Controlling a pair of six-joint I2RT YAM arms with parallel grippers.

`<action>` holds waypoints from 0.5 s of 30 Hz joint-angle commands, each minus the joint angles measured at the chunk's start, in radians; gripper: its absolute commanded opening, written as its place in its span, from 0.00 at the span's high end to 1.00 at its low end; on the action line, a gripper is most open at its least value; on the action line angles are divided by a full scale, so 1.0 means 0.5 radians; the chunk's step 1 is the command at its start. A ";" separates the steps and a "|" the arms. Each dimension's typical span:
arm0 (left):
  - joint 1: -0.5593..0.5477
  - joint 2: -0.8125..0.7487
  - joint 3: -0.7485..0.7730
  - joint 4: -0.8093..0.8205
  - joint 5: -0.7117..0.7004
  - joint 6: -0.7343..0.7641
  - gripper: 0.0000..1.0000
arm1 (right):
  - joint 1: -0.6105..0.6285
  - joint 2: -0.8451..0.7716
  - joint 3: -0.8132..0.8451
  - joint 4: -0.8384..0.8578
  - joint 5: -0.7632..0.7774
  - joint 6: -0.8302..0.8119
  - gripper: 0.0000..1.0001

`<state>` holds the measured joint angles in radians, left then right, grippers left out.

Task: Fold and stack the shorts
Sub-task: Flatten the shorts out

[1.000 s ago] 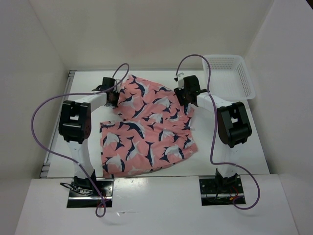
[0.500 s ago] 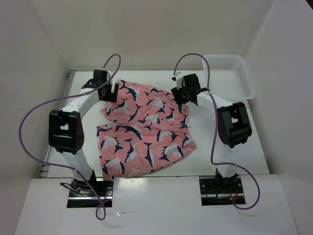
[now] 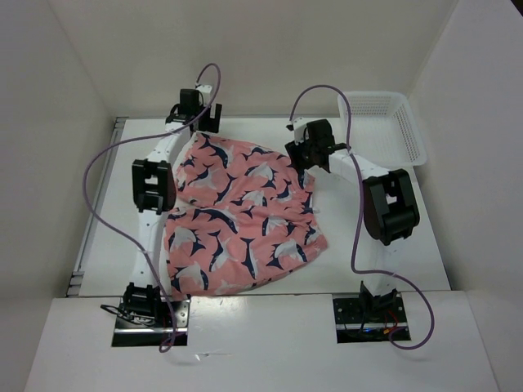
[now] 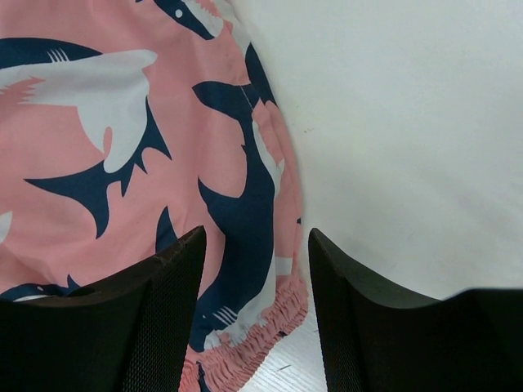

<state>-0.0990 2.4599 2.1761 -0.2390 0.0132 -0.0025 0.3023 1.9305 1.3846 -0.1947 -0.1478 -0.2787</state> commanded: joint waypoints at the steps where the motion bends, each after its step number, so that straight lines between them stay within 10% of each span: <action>1: 0.081 0.524 1.392 -0.591 0.151 0.005 0.00 | -0.016 0.035 0.106 0.027 -0.020 -0.010 0.41; 2: 0.081 0.908 1.874 -0.839 0.206 0.005 0.00 | -0.016 0.017 0.106 0.027 -0.002 -0.010 0.41; 6: 0.072 0.514 1.128 -0.587 0.277 0.005 0.01 | -0.034 -0.026 0.053 0.027 -0.002 -0.010 0.41; 15: 0.091 0.753 1.790 -1.142 0.299 0.005 0.01 | -0.089 -0.084 -0.030 -0.012 -0.039 -0.029 0.41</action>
<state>-0.0521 2.8574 3.0158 -0.7464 0.1352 -0.0029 0.2657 1.9377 1.3651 -0.2050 -0.1482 -0.2829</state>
